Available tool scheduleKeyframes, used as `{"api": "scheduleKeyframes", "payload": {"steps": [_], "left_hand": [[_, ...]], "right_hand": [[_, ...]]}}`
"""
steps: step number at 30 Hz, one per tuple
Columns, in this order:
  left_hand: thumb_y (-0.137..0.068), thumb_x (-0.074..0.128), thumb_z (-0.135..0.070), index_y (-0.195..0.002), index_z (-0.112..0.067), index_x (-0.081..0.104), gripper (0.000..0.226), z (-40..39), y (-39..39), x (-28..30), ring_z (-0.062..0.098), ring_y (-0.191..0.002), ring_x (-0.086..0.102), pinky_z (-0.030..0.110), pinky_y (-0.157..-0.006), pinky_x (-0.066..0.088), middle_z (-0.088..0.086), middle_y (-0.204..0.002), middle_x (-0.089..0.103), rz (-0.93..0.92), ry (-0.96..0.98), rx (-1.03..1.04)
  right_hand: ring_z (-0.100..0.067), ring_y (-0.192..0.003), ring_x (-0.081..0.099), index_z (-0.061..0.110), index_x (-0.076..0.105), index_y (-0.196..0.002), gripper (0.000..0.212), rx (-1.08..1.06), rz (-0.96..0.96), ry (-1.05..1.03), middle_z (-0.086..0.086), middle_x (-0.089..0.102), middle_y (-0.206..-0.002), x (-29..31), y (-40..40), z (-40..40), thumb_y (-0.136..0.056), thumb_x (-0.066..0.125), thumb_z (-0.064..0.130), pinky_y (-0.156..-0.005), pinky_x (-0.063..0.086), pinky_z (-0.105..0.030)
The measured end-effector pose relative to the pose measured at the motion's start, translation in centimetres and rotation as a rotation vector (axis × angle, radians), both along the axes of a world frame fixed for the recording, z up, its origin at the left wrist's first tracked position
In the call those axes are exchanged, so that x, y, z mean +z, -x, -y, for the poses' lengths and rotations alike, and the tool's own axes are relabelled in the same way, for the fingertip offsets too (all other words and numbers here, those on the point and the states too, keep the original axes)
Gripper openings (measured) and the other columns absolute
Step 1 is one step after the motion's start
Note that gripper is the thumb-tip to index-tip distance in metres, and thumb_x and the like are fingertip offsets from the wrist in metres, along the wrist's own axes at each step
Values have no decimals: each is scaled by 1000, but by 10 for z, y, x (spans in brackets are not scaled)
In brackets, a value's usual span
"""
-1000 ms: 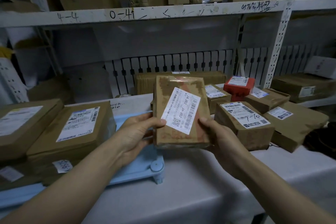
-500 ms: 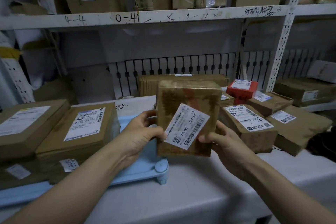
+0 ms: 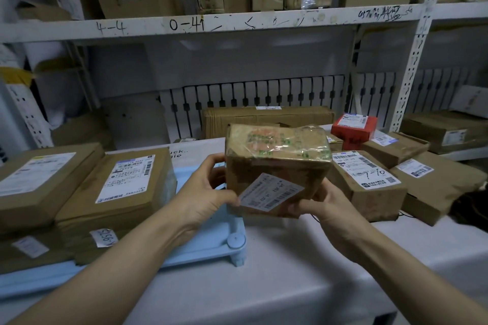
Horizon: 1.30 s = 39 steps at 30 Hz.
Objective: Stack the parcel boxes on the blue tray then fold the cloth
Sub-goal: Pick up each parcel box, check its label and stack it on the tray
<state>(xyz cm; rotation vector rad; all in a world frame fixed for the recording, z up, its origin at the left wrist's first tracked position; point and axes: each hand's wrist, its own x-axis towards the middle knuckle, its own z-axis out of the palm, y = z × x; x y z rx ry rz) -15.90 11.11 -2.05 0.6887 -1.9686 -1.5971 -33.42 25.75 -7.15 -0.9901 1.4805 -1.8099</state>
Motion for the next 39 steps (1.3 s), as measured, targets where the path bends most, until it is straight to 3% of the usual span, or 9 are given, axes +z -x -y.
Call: {"api": "scheduleKeyframes", "payload": {"steps": [3,7,14,20,22,26,31,36,39], "left_hand": [[-66,55,29,-115,-22,57,70,0,-1,0,14,-97,66,34,-92,50,-8,-82,73,-26,-11,-2],[-67,52,30,-113,-22,58,69,1,-1,-1,14,-96,66,35,-92,50,-7,-81,73,-52,-30,18],[-66,55,29,-110,-21,59,67,5,-2,-3,11,-94,66,23,-77,54,5,-104,72,-66,-20,60],[-69,58,26,-104,-19,62,57,6,-3,-5,-3,-79,66,9,-62,49,-3,-92,71,-60,27,82],[-71,67,17,-117,-20,60,59,10,-4,-5,5,-99,65,14,-74,51,-3,-108,70,-55,44,82],[-73,79,-2,-140,-30,45,80,11,-6,-1,17,-124,54,42,-105,45,-2,-137,55,-101,85,185],[-76,80,-13,-144,-30,36,83,5,-6,5,10,-131,43,35,-112,36,-6,-144,44,-151,370,337],[-76,80,-18,-145,-32,32,85,-3,-7,13,-4,-128,34,-3,-98,23,-11,-144,31,-138,721,348],[-76,79,-18,-147,-29,31,87,-9,-8,20,2,-139,25,-1,-104,16,-8,-148,27,-89,945,344]], "right_hand": [[-10,-96,68,12,63,-113,62,8,-21,-24,-4,75,-101,0,-4,1,-53,66,-2,-73,54,-21],[-20,-102,69,10,63,-114,62,-8,-41,-25,-8,75,-105,0,-5,4,-54,65,-3,-81,58,-29],[-20,-110,65,16,64,-117,64,-56,-75,-7,-4,75,-107,-1,-8,8,-55,73,2,-88,59,-35],[-20,-107,65,16,64,-117,67,-129,-90,-3,-2,74,-105,-3,-10,11,-52,74,6,-83,59,-32],[-19,-104,66,18,63,-117,66,-150,-100,0,0,74,-107,-1,-11,11,-53,75,9,-85,59,-33],[-14,-98,65,21,60,-116,58,-246,-104,9,-2,68,-114,2,-14,12,-66,80,0,-87,58,-42],[-10,-99,59,23,55,-120,63,-352,-176,27,-6,58,-123,2,-13,16,-68,81,-2,-74,52,-16],[-20,-118,47,49,50,-102,62,-438,-366,-36,6,46,-120,4,-14,18,-60,84,19,-99,47,-40],[-19,-119,39,45,50,-108,63,-472,-484,-58,6,41,-115,8,-11,17,-65,84,14,-98,40,-33]]}}
